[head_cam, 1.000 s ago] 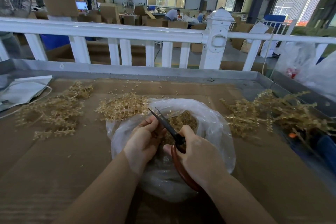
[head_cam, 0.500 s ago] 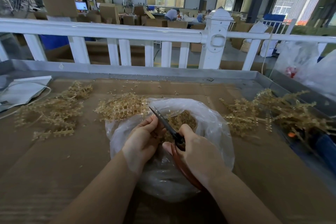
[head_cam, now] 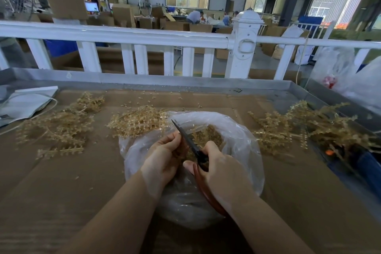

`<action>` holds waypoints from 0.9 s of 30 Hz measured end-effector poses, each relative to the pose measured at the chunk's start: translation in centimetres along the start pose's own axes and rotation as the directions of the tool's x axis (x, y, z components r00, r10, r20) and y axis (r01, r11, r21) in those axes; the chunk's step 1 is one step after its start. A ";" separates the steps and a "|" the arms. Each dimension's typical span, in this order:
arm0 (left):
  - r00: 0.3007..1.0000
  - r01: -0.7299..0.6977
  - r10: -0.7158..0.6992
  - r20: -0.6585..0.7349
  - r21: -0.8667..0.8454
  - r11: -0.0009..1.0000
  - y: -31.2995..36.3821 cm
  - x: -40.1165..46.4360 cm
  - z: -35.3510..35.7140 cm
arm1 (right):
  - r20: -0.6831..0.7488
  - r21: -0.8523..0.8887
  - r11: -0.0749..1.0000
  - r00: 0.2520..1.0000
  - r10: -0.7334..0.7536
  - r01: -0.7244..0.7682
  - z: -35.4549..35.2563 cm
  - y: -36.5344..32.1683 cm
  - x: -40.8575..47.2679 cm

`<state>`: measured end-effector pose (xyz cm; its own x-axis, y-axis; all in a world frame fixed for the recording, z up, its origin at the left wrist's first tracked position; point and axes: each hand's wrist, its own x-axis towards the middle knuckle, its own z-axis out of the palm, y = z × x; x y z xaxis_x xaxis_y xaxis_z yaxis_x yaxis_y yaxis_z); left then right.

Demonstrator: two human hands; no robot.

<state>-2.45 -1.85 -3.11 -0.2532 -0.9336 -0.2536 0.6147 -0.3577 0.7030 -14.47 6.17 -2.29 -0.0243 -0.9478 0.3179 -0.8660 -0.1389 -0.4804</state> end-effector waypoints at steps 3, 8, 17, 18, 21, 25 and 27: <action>1.000 -0.018 0.018 0.004 0.030 0.999 -0.3 -0.4 0.3 | -0.013 0.007 1.000 1.000 0.007 -0.007 -0.1 -0.2 0.2; 1.000 -0.016 0.016 -0.009 0.028 0.999 -0.2 -0.5 0.2 | 0.020 0.005 1.000 1.000 0.000 0.000 -0.4 -0.3 0.6; 1.000 -0.004 0.004 -0.002 0.066 0.998 -0.1 -0.1 -0.2 | 0.034 -0.013 1.000 0.999 0.002 -0.001 -0.6 -0.3 0.6; 1.000 -0.002 0.002 -0.003 0.072 0.997 -0.1 -0.1 -0.2 | 0.036 -0.006 1.000 0.999 0.003 -0.003 -0.6 -0.3 0.7; 1.000 0.002 -0.001 -0.006 0.068 0.998 -0.1 -0.1 -0.3 | 0.039 -0.010 1.000 0.999 0.007 -0.006 -0.7 -0.2 0.8; 1.000 0.003 -0.003 -0.007 0.077 0.997 -0.1 -0.1 -0.2 | 0.041 -0.015 1.000 0.999 0.012 -0.012 -0.6 -0.1 0.9; 1.000 0.005 -0.004 -0.010 0.089 0.996 -0.1 -0.2 -0.2 | 0.034 -0.022 1.000 0.999 0.012 -0.011 -0.4 -0.1 0.9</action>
<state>-2.32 -1.60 -3.23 -0.2479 -0.9324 -0.2629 0.5444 -0.3586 0.7583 -14.64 5.43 -1.63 -0.0179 -0.9585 0.2846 -0.8764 -0.1220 -0.4659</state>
